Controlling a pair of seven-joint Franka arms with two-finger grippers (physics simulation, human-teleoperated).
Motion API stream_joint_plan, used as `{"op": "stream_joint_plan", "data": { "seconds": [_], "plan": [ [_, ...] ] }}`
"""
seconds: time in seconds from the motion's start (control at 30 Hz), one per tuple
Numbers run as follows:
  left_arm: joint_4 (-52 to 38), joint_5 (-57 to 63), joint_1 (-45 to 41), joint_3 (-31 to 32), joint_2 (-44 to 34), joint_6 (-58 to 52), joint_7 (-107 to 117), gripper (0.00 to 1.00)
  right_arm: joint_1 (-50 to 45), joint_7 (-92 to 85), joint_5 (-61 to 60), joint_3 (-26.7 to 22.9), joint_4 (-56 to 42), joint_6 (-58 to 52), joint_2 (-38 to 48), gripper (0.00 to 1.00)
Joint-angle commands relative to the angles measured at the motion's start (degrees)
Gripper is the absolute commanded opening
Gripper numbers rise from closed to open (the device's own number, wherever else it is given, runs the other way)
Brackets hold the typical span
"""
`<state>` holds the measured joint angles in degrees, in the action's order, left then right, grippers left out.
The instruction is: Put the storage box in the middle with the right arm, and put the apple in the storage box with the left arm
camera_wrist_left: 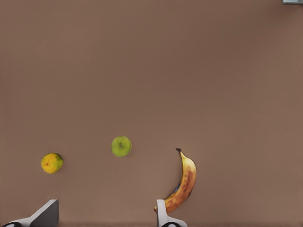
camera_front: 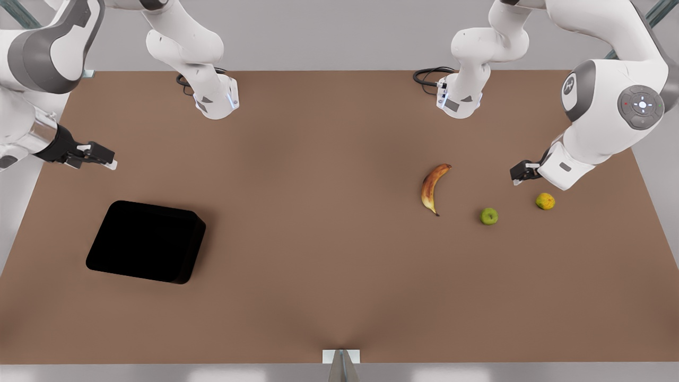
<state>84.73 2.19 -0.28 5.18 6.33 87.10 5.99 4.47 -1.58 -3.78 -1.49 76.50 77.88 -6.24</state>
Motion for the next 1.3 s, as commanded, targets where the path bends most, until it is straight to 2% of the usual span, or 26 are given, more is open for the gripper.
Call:
{"op": "stream_joint_plan", "data": {
  "seconds": [0.0,0.03,0.07,0.1,0.13,0.23,0.27,0.33,0.43,0.63,0.7,0.77,0.87,1.0,1.17,1.27],
  "plan": [
    [0.0,0.0,-0.1,0.0,0.1,0.0,0.1,1.0,0.4,0.1,0.0,0.0,0.0,0.1,0.0,1.0],
    [-0.2,-0.1,-0.1,0.0,0.7,0.1,-0.2,1.0,0.4,0.0,0.1,0.0,0.0,0.1,0.0,1.0],
    [-0.1,-0.5,0.5,0.1,4.8,0.1,-0.3,1.0,1.2,-0.5,0.0,-0.1,0.0,0.1,-0.2,1.0],
    [2.3,-1.3,0.7,0.1,8.6,1.0,-0.9,1.0,2.2,-0.6,0.4,-0.1,0.2,0.1,-0.5,1.0],
    [7.1,-1.8,1.0,0.1,9.6,7.1,-1.8,1.0,3.4,-0.6,0.5,-0.1,0.3,0.5,-0.6,1.0],
    [19.1,-1.8,3.7,0.1,7.7,21.6,-2.9,1.0,7.6,-3.7,0.8,0.0,1.2,3.4,-2.3,1.0],
    [22.1,-1.9,4.4,0.1,7.5,25.0,-2.9,1.0,8.2,-3.7,0.7,0.2,3.2,6.4,-2.3,1.0],
    [29.3,-1.9,5.6,0.0,6.9,33.5,-3.0,1.0,8.2,-3.7,0.7,0.3,10.0,19.2,-5.7,1.0],
    [34.8,-1.9,5.7,0.0,7.1,40.0,-3.0,1.0,8.8,-3.7,0.2,0.3,12.1,22.8,-8.6,1.0],
    [35.0,-1.9,8.2,-0.1,13.5,42.8,-3.0,1.0,10.2,-6.4,0.1,-0.2,16.6,29.8,-11.8,1.0],
    [35.0,-1.9,9.2,-0.1,15.9,44.1,-3.0,1.0,13.4,-10.6,0.1,-2.3,16.6,30.6,-12.8,1.0],
    [34.9,-1.8,9.7,-0.2,17.5,45.2,-3.1,1.0,12.8,-14.0,0.1,-6.4,16.6,33.1,-15.0,1.0],
    [34.8,-1.5,9.7,-0.2,18.5,45.2,-4.0,1.0,12.8,-12.9,0.0,-6.8,19.7,36.6,-15.6,1.0],
    [35.0,-1.3,9.2,-0.3,19.1,44.9,-4.1,1.0,12.8,-5.6,-0.2,-6.8,36.0,53.3,-13.6,1.0],
    [34.8,-1.3,9.2,-0.3,20.2,44.9,-5.6,1.0,13.5,-3.2,-0.2,-6.8,36.3,54.7,-15.4,1.0],
    [34.6,-1.3,9.2,-0.3,20.9,45.1,-5.6,1.0,13.5,-5.3,0.3,-6.8,36.2,59.8,-19.4,1.0]
  ]
}}
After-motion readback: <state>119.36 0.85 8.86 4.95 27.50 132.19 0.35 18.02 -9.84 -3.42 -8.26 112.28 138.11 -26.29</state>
